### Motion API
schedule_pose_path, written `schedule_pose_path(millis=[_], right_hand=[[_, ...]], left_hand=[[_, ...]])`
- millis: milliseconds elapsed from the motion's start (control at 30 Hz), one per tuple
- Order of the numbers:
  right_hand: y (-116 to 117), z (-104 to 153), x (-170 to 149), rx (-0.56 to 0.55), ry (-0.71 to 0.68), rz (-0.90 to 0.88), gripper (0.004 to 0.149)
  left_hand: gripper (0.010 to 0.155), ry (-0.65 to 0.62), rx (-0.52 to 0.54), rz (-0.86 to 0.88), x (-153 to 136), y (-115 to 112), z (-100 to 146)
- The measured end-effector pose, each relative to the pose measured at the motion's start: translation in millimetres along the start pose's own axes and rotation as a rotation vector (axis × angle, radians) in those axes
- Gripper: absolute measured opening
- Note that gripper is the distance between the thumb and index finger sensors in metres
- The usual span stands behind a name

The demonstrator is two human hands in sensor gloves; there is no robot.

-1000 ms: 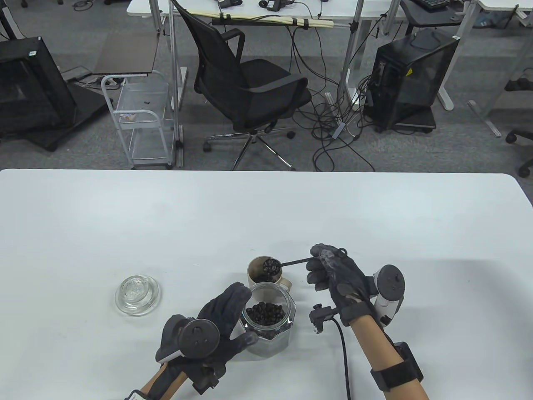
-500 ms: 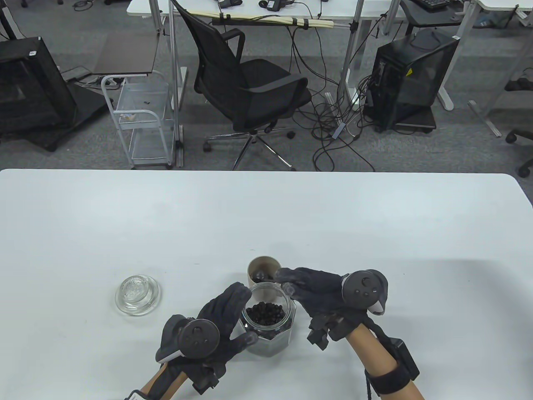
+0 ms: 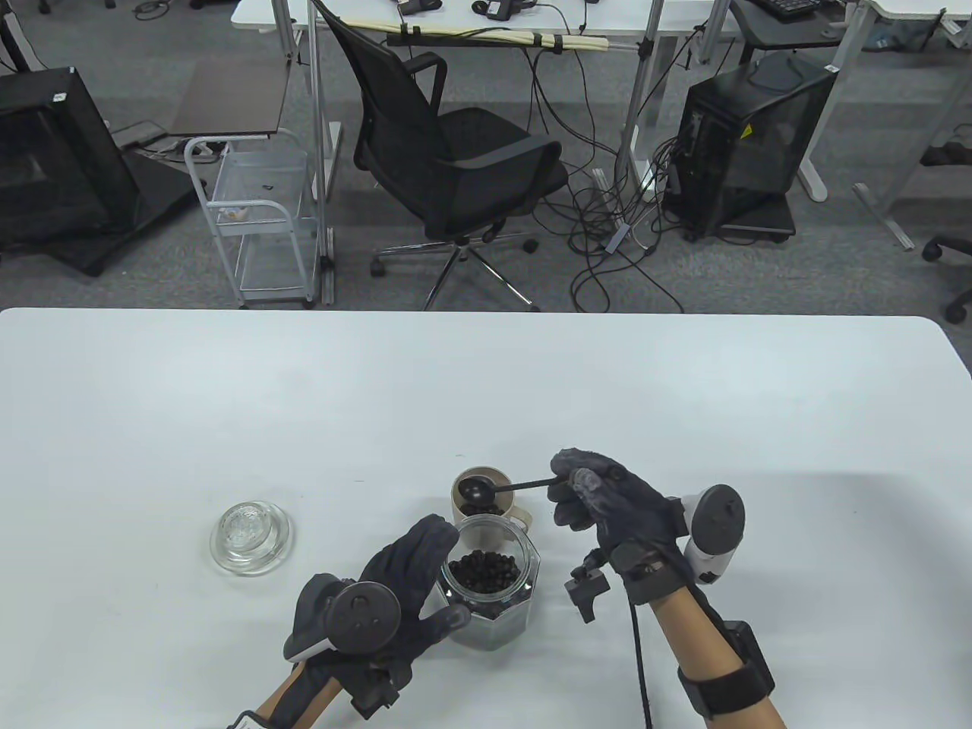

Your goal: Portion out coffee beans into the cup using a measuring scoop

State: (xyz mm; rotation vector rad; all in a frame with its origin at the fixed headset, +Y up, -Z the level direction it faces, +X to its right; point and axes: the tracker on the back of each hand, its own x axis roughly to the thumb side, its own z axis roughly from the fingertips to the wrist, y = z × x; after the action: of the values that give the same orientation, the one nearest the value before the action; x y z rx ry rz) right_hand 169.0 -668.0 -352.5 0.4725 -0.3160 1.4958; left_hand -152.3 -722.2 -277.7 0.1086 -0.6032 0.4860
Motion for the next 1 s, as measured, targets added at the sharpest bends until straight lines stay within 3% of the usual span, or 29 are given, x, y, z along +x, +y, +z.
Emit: schedule_pose_path(millis=[167, 367, 600, 767, 867, 1000], right_hand=[[-7.4, -0.5, 2.0, -0.028, 0.000, -0.040, 0.044], [9.1, 0.9, 3.1, 0.152, -0.022, 0.125, 0.043], [56.4, 15.1, 25.5, 0.389, -0.199, 0.543, 0.043], [80.1, 24.4, 28.7, 0.541, -0.232, 0.724, 0.043], [87.5, 26.9, 26.6, 0.624, -0.207, 0.717, 0.043], [87.6, 27.2, 26.0, 0.612, -0.162, 0.704, 0.043]], left_hand=[[0.092, 0.000, 0.000, 0.000, 0.0, 0.0, 0.0], [0.092, -0.002, -0.001, 0.000, -0.2, 0.1, 0.0], [0.092, -0.002, 0.001, -0.007, 0.0, 0.2, 0.2], [0.092, -0.004, 0.000, -0.007, 0.1, 0.0, 0.2], [0.092, -0.005, 0.001, -0.007, 0.2, -0.1, 0.2], [0.092, -0.005, -0.001, -0.007, 0.2, -0.1, 0.2]])
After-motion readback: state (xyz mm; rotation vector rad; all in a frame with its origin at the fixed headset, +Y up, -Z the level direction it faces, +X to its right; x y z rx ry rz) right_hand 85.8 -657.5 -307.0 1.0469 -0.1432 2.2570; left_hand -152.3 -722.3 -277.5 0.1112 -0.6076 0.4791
